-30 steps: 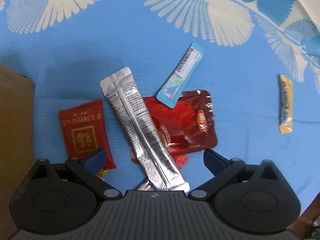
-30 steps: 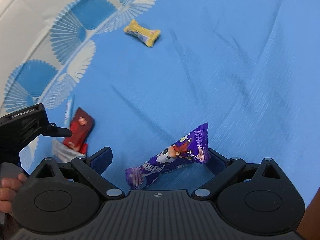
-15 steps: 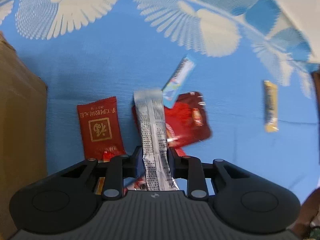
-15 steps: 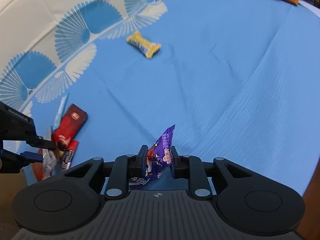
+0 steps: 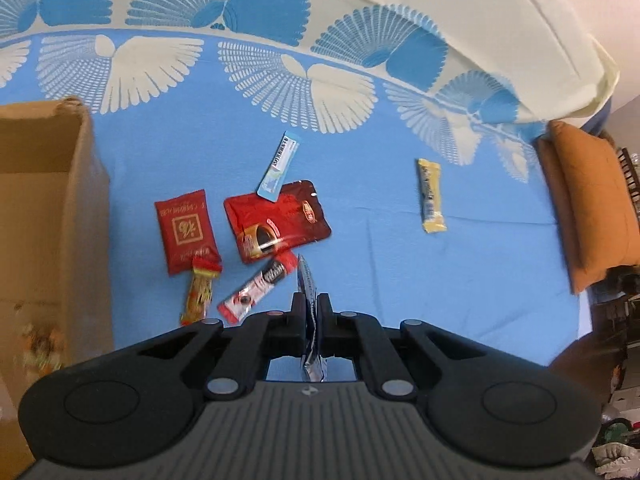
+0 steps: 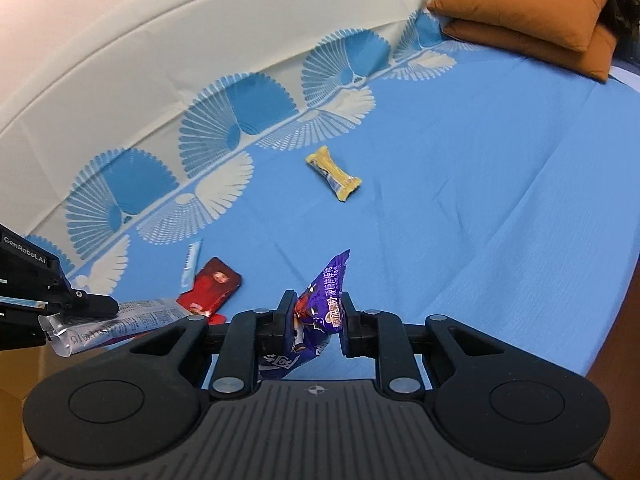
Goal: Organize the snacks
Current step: 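Carry the silver stick with the left tool while the right tool carries the purple bar over the box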
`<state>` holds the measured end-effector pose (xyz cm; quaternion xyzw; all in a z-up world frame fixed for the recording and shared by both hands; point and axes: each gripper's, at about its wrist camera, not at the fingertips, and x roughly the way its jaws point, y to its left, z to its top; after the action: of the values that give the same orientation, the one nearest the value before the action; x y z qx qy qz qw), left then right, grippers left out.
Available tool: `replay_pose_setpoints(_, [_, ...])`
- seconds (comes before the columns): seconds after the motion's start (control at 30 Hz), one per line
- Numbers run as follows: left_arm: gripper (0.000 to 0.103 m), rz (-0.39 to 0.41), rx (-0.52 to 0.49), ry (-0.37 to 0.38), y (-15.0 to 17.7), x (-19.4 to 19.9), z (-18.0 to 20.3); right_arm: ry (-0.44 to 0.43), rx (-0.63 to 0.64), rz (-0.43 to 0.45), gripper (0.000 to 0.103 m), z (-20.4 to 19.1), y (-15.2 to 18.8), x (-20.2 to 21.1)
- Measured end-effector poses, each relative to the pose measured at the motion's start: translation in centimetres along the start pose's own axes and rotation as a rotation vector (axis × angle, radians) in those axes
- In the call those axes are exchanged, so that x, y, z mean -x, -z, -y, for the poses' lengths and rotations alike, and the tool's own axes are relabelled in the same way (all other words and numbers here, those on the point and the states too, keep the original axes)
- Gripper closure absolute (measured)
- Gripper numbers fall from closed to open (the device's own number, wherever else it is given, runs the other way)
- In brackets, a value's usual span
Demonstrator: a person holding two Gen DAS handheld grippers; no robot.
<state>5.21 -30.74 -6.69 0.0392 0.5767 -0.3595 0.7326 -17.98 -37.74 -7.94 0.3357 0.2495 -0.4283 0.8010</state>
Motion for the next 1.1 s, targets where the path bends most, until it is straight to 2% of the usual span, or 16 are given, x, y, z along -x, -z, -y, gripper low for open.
replay_pose_setpoints(0.2, [0.098,0.057,-0.008,0.044,3.9,7.3,-1.5,-0.074,0.08,0.036,0.08,-1.3,0.5,5.3])
replay_pose_setpoints(0.37, [0.098,0.123,-0.003,0.054,8.1,14.0,-4.6,-0.164,0.18,0.038,0.08,-3.4,1.9,9.9])
replay_pose_setpoints(0.67, [0.098,0.304,0.056,-0.037,14.8,24.1,-11.8,-0.348,0.304,-0.042,0.08,-9.6,6.4,15.6])
replay_pose_setpoints(0.87, [0.098,0.364,0.111,-0.057,18.9,28.3,-15.8,-0.44,0.402,-0.092,0.08,-13.5,9.8,18.4])
replay_pose_setpoints(1.1, [0.098,0.39,0.149,-0.061,22.2,30.3,-18.7,-0.47,0.481,-0.11,0.08,-15.7,12.6,21.2])
